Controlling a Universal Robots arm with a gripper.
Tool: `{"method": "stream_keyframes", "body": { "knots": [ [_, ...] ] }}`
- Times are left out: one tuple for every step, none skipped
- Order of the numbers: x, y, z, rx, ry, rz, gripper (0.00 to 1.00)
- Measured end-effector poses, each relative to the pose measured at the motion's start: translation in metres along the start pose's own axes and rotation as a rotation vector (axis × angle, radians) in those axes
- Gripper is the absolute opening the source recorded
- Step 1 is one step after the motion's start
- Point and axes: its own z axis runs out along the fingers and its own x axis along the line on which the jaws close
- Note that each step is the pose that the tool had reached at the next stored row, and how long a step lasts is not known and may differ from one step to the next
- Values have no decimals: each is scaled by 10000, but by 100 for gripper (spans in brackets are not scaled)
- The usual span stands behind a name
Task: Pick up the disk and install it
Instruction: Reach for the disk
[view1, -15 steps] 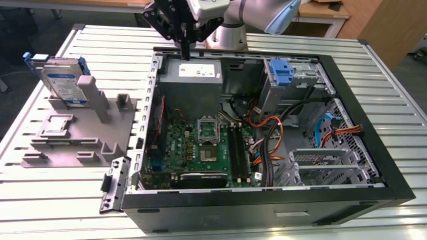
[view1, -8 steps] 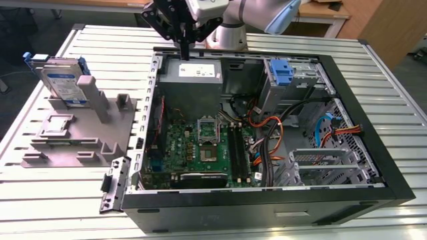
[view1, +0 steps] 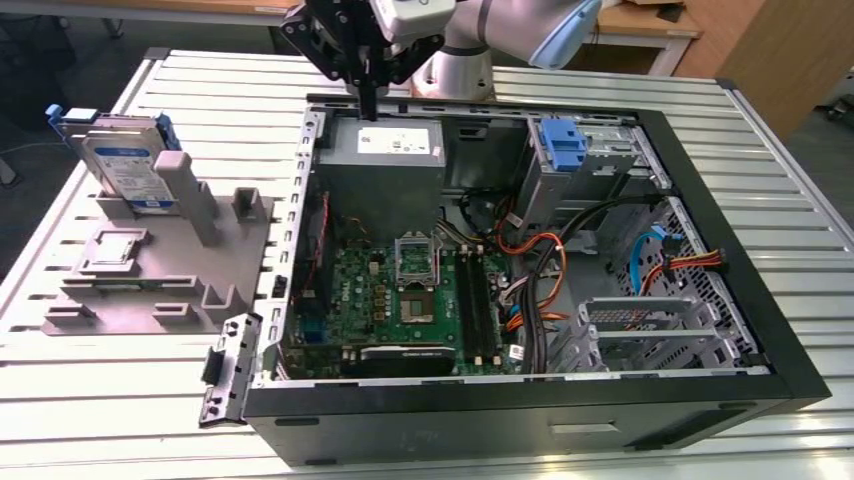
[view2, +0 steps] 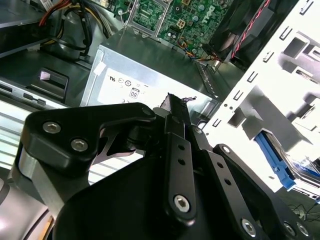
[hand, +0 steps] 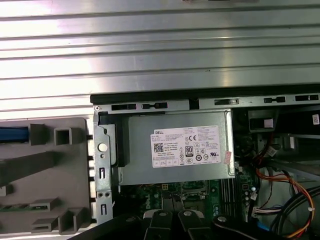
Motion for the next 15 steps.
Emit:
{"method": "stream_keyframes", "body": {
  "knots": [
    [2, 0, 1, -1, 0, 0, 10],
    [6, 0, 2, -2, -1, 1, 10],
    [10, -1, 2, -2, 0, 1, 10],
    [15, -1, 1, 0, 1, 0, 10],
    [21, -2, 2, -1, 0, 0, 10],
    [29, -3, 1, 0, 1, 0, 10],
    [36, -3, 2, 0, 1, 0, 10],
    [42, -3, 2, -1, 1, 0, 10],
    [47, -3, 3, -1, 1, 0, 10],
    [52, -4, 2, -1, 1, 0, 10],
    [57, -4, 2, 0, 1, 0, 10],
    [61, -5, 3, -1, 1, 1, 10],
    [65, -5, 3, -1, 1, 0, 10],
    [69, -5, 3, -1, 1, 0, 10],
    [73, -6, 3, -1, 1, 0, 10]
  ]
}}
